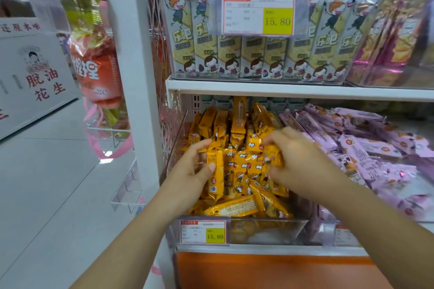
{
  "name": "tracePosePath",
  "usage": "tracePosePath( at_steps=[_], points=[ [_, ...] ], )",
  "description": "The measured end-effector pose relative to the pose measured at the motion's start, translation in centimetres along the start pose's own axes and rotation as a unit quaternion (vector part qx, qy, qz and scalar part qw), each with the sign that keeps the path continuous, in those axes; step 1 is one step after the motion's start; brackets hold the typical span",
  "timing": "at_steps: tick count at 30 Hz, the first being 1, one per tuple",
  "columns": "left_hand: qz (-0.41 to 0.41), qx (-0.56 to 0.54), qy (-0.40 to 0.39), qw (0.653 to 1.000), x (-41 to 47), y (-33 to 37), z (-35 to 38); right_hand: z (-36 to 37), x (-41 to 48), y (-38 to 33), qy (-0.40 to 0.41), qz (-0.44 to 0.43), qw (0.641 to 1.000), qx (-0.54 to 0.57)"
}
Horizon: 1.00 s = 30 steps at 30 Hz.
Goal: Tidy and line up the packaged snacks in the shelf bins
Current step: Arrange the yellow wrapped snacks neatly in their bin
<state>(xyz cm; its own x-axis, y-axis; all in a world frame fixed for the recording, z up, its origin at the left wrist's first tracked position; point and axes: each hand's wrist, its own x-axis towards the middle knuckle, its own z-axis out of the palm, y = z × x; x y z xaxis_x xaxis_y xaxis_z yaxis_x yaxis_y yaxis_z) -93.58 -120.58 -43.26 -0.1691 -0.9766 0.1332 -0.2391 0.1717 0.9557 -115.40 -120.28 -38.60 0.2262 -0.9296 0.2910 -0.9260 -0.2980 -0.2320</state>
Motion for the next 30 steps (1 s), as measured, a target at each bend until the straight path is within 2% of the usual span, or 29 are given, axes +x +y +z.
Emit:
tracePosePath(
  at_steps=[2,3,6,11,16,19,21,23,24,26,30],
  points=[
    [-0.002,-0.027,0.008,1.0,0.2,0.1,0.2,-1.4,-0.1,0.0,0.071,-0.025,0.991,0.115],
    [-0.004,-0.041,0.013,0.999,0.3,0.1,0.3,-1.9,-0.3,0.0,0.076,-0.028,0.979,0.187],
    [-0.019,-0.097,0.008,0.995,0.4,0.2,0.6,-2.0,-1.0,0.1,0.012,0.0,0.918,0.397],
    [-0.07,-0.234,-0.01,0.97,0.2,0.4,1.1,-1.8,-1.1,0.3,-0.019,0.011,0.904,0.428],
    [-0.088,-0.313,-0.009,0.946,0.0,0.8,1.4,-1.5,-1.2,0.6,-0.037,0.031,0.88,0.472],
    [-0.11,-0.349,0.016,0.93,0.1,0.9,1.6,-1.4,-0.8,0.7,0.001,0.06,0.832,0.551],
    [-0.141,-0.35,0.034,0.926,0.1,0.9,1.6,-1.6,-0.6,0.7,0.019,0.081,0.774,0.628],
    [-0.175,-0.351,0.036,0.919,-0.1,1.2,1.7,-1.5,-0.7,0.2,-0.014,0.086,0.723,0.685],
    [-0.189,-0.353,0.028,0.916,-0.2,1.5,1.8,-1.2,-0.7,-0.1,-0.045,0.08,0.72,0.688],
    [-0.212,-0.36,0.002,0.909,-0.6,2.1,1.8,-0.3,-0.8,-0.5,-0.093,0.071,0.741,0.661],
    [-0.231,-0.409,-0.039,0.882,-0.8,2.4,0.6,0.5,-0.5,-0.4,-0.094,0.079,0.757,0.642]
  ],
)
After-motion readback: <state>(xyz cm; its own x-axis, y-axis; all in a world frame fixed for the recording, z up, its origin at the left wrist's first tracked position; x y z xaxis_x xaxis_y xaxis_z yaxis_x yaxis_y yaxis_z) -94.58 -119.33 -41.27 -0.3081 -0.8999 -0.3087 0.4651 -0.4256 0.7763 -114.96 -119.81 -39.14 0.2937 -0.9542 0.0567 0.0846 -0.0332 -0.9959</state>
